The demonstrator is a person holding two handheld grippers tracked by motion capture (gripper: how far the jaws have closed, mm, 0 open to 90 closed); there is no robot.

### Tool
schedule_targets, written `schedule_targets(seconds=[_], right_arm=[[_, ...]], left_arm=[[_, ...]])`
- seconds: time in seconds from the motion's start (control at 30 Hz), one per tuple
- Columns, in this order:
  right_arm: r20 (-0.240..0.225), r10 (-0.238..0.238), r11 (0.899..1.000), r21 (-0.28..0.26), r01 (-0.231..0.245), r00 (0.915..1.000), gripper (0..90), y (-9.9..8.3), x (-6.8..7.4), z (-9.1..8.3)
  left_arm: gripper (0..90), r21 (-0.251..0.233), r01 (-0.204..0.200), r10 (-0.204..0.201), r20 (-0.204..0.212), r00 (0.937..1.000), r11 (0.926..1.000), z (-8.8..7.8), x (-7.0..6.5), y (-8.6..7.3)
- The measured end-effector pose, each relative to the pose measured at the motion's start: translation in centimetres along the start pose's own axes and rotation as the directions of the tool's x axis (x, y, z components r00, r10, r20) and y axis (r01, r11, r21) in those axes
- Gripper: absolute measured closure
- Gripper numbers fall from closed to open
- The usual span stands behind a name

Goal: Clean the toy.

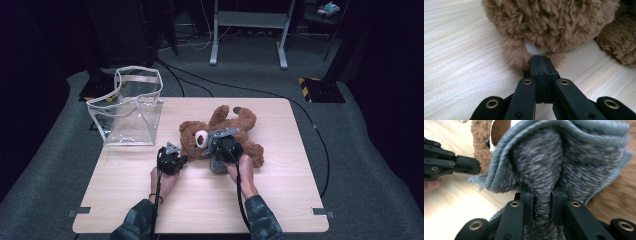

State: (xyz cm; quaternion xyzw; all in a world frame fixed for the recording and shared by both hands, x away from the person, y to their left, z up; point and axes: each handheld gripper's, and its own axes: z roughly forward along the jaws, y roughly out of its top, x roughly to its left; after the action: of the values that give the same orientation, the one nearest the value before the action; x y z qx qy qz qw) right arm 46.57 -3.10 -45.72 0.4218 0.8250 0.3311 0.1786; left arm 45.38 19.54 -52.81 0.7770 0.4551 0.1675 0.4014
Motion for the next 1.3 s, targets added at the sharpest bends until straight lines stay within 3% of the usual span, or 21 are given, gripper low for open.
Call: schedule_targets(seconds=[0.1, 0.2, 0.23, 0.27, 0.3, 0.4, 0.47, 0.57, 0.63, 0.67, 0.7, 0.73, 0.8, 0.87, 0.9, 0.93, 0.97, 1.07, 1.17, 1.3], right_arm=[[-0.012, -0.018, 0.999, 0.044, 0.019, 0.9998, 76.7, -0.7, 0.9, 0.9], [-0.030, -0.033, 0.997, 0.073, 0.035, 0.9990, 77.0, -1.2, 0.9, 0.9], [-0.051, -0.045, 0.993, 0.107, 0.051, 0.9977, 77.1, -1.5, 0.6, 0.5], [-0.051, -0.045, 0.993, 0.107, 0.051, 0.9977, 77.1, -1.5, 0.6, 0.5], [-0.058, -0.043, 0.987, 0.154, 0.051, 0.9974, 77.2, -1.6, 0.4, 0.0], [-0.061, -0.048, 0.980, 0.188, 0.059, 0.9970, 77.2, -1.6, -0.1, -0.6], [-0.028, -0.041, 0.985, 0.164, 0.045, 0.9988, 77.0, -1.1, -0.4, -1.7], [-0.016, -0.042, 0.992, 0.115, 0.043, 0.9990, 76.9, -0.5, -0.4, -2.3], [-0.001, -0.045, 0.998, 0.050, 0.045, 0.9990, 76.7, 0.2, 0.0, -2.6], [-0.017, -0.061, 0.998, -0.016, 0.061, 0.9980, 76.5, 0.7, 0.7, -2.4], [-0.017, -0.061, 0.998, -0.016, 0.061, 0.9980, 76.5, 0.7, 0.7, -2.4], [-0.032, -0.097, 0.995, -0.019, 0.097, 0.9947, 76.4, 0.7, 1.7, -1.5], [-0.022, -0.125, 0.992, 0.030, 0.126, 0.9919, 76.4, 0.1, 2.6, -0.3], [-0.016, -0.143, 0.988, 0.054, 0.144, 0.9895, 76.5, -0.2, 2.7, 0.1], [-0.001, -0.131, 0.986, 0.105, 0.130, 0.9914, 76.6, -1.1, 2.4, 0.7], [-0.001, -0.131, 0.986, 0.105, 0.130, 0.9914, 76.6, -1.1, 2.4, 0.7], [0.031, -0.121, 0.983, 0.140, 0.115, 0.9922, 76.9, -1.6, 1.8, 0.6], [0.063, -0.093, 0.987, 0.139, 0.084, 0.9937, 77.1, -1.9, 0.8, 0.0], [0.099, -0.117, 0.984, 0.143, 0.102, 0.9882, 76.9, -1.9, 0.6, -0.7], [0.069, -0.134, 0.987, 0.097, 0.127, 0.9885, 76.6, -1.5, 1.5, -1.3]], left_arm=[[89.9, 0.002, 0.000, 0.000, 0.002, 1.0000, 1.0000, 0.0, 0.0, 0.0], [89.9, 0.001, 0.001, -0.001, 0.002, 1.0000, 1.0000, 0.0, 0.0, 0.0], [89.9, 0.001, 0.002, -0.002, 0.002, 1.0000, 1.0000, 0.0, 0.0, 0.0], [89.9, 0.001, 0.002, -0.002, 0.002, 1.0000, 1.0000, 0.0, 0.0, 0.0], [89.9, 0.001, 0.002, -0.002, 0.002, 1.0000, 1.0000, 0.0, 0.0, 0.0], [89.9, 0.001, 0.001, -0.001, 0.003, 1.0000, 1.0000, 0.0, 0.0, 0.0], [89.9, 0.000, 0.001, -0.001, 0.001, 1.0000, 1.0000, 0.0, 0.0, 0.0], [89.9, 0.001, 0.001, -0.001, 0.002, 1.0000, 1.0000, 0.0, 0.0, 0.0], [89.9, 0.001, 0.001, -0.001, 0.002, 1.0000, 1.0000, 0.0, 0.0, 0.0], [89.9, 0.001, 0.002, -0.002, 0.003, 1.0000, 1.0000, 0.0, 0.0, 0.0], [89.9, 0.001, 0.002, -0.002, 0.003, 1.0000, 1.0000, 0.0, 0.0, 0.0], [89.8, -0.002, 0.003, -0.003, 0.005, 1.0000, 1.0000, 0.0, 0.1, 0.0], [89.9, 0.000, 0.010, -0.010, 0.006, 0.9999, 1.0000, 0.0, 0.1, 0.0], [89.9, 0.000, 0.012, -0.012, 0.003, 0.9999, 0.9999, 0.0, 0.2, 0.0], [89.9, 0.001, 0.014, -0.014, 0.004, 0.9999, 0.9999, 0.0, 0.2, 0.0], [89.9, 0.000, 0.014, -0.014, 0.007, 0.9999, 0.9999, 0.0, 0.2, 0.0], [89.9, 0.002, 0.018, -0.018, 0.006, 0.9998, 0.9998, 0.0, 0.2, 0.0], [89.9, 0.001, 0.019, -0.019, 0.003, 0.9998, 0.9998, 0.0, 0.2, 0.0], [89.9, 0.001, 0.014, -0.014, 0.004, 0.9999, 0.9999, 0.0, 0.3, 0.0], [89.9, 0.002, 0.014, -0.014, 0.004, 0.9999, 0.9999, 0.0, 0.3, 0.0]])
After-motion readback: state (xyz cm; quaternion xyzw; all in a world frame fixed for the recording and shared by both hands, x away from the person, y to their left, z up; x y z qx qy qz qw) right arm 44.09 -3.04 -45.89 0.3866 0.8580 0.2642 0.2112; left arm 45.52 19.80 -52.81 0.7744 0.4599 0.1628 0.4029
